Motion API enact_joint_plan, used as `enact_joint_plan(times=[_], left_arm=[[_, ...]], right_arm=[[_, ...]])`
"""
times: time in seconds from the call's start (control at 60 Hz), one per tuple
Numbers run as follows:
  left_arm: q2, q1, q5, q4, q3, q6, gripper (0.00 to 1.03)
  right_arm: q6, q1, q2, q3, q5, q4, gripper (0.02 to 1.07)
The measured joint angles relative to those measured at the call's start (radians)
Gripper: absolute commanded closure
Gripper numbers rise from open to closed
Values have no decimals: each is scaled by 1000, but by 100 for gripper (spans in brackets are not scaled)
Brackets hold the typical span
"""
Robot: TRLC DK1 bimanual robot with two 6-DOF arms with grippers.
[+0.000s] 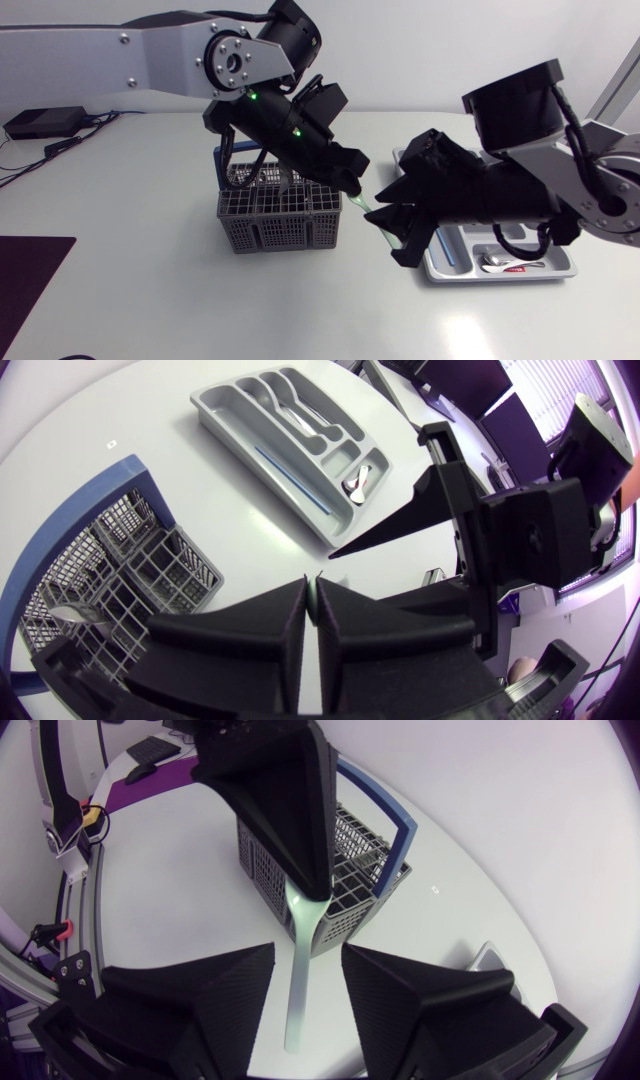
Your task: Unload the cutlery basket into the drawer organizer.
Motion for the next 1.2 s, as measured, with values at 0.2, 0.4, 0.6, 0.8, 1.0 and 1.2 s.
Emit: enact_joint_plan(times=[0.2,0.4,0.6,0.8,1.0,1.2], left_arm=[[0,18,0,0,0,0,100],[0,26,4,-1,0,0,100],[-2,26,4,-4,0,-7,100],[-5,26,5,-4,0,-7,100],[-7,26,22,-3,0,-7,100],[-14,26,26,-3,0,-7,100]], right_arm=[[7,0,33,4,8,3,83],[7,11,48,4,7,3,92],[16,11,54,8,7,3,93],[26,11,54,10,7,3,84],[26,20,54,10,6,3,69],[26,25,54,10,6,3,70]])
